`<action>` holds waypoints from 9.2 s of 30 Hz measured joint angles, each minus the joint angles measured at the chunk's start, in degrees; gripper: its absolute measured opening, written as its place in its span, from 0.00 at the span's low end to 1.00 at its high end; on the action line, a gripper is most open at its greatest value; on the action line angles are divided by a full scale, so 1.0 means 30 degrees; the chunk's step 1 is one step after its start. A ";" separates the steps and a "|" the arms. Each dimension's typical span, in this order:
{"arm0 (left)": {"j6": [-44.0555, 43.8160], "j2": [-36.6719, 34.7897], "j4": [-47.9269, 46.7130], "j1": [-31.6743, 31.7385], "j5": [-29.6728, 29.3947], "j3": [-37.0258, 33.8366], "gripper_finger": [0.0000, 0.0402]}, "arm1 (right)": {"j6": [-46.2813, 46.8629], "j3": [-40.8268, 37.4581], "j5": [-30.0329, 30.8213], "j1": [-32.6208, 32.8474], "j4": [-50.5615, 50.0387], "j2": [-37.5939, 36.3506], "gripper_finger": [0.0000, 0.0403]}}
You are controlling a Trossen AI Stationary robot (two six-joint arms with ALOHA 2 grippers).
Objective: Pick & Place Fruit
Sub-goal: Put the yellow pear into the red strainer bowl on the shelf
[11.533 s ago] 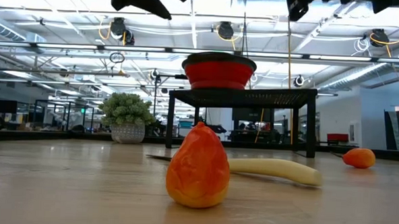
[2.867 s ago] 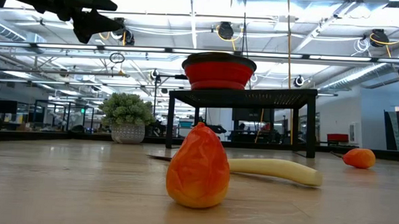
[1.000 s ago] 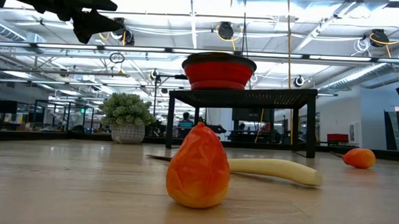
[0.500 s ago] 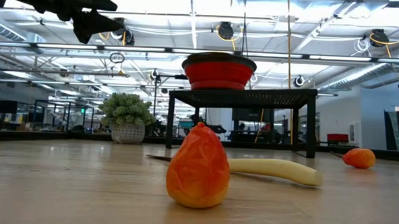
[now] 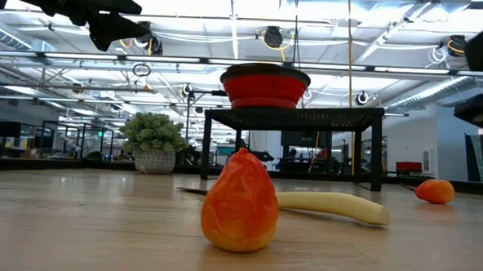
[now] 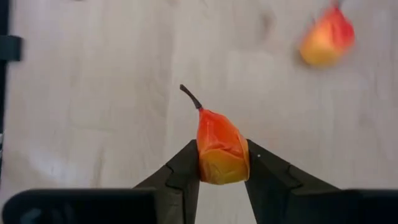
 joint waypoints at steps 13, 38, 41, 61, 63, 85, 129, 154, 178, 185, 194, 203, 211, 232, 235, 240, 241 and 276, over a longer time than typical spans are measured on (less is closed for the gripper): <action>0.0491 0.0000 -0.0374 -0.0003 0.0007 0.0000 0.61 | -0.6228 0.0000 0.0461 -0.1219 0.1095 -0.0004 0.25; 0.1163 0.0000 -0.1443 0.0004 0.0032 -0.0007 0.61 | -0.0511 0.0007 0.1194 -0.1264 0.3809 -0.0004 0.25; 0.1523 0.0000 -0.1431 0.0004 0.0032 -0.0007 0.61 | 0.0867 0.0015 0.2280 -0.1264 0.4561 -0.0004 0.25; 0.3562 0.0000 -0.1410 0.0004 0.0025 -0.0007 0.61 | 0.1262 0.0022 1.0568 -0.3011 2.2173 0.1289 0.25; 0.4024 0.0000 -0.1406 0.0004 0.0025 -0.0007 0.61 | 0.0683 0.0022 1.0591 -0.3367 2.4130 0.1694 0.25; 0.4112 0.0000 -0.1399 0.0004 0.0025 -0.0007 0.61 | 0.0340 0.0140 1.0432 -0.6291 3.1795 0.4162 0.25; 0.6057 0.0007 -0.1429 0.0004 0.0032 -0.0007 0.61 | -1.0310 1.1577 0.9361 -1.6779 1.2527 0.7531 0.25; 0.6007 0.0007 -0.1428 0.0004 0.0036 -0.0007 0.61 | -0.6441 1.1562 0.6386 -1.7598 0.8200 0.8921 0.25; 0.5955 0.0007 -0.1421 0.0004 0.0032 -0.0007 0.61 | -0.6891 1.1555 0.4875 -1.7603 0.8797 0.8873 0.33; 0.5955 0.0007 -0.1421 0.0004 0.0032 -0.0007 0.61 | -0.7228 1.1562 0.4909 -1.6145 0.8642 0.7233 0.30; 0.5955 0.0007 -0.1421 0.0004 0.0032 -0.0007 0.61 | -0.7223 1.1562 0.4902 -1.2456 0.6761 0.5511 0.14; 0.6014 0.0007 -0.1421 0.0004 0.0032 -0.0007 0.61 | -0.5925 1.1555 0.4901 -0.8202 0.3979 0.4931 0.01; 0.5991 0.0007 -0.1421 0.0004 0.0032 -0.0007 0.61 | -0.2359 1.1555 0.4975 -0.5607 0.1380 0.4950 0.00; 0.6107 -0.0039 -0.1422 0.0004 0.0077 -0.0007 0.61 | 0.0977 1.1548 0.4363 -0.3290 -0.2730 0.8021 0.00; 0.6129 -0.0249 -0.1422 0.0012 0.0932 -0.0007 0.61 | 0.1103 1.1548 0.4370 -0.3289 -0.3028 0.8190 0.01; 0.6291 -0.0803 -0.1451 0.0019 0.2729 -0.0007 0.61 | 0.1693 1.1548 0.4399 -0.3290 -0.3844 0.8192 0.05; 0.6259 -0.0886 -0.1476 0.0019 0.2731 -0.0007 0.61 | 0.1703 1.1548 0.4399 -0.3297 -0.3923 0.8192 0.06; 0.4340 -0.8554 -0.1562 0.0026 0.3376 -0.6027 0.61 | 0.4577 0.8009 0.3343 -0.3719 -0.2089 0.8185 0.31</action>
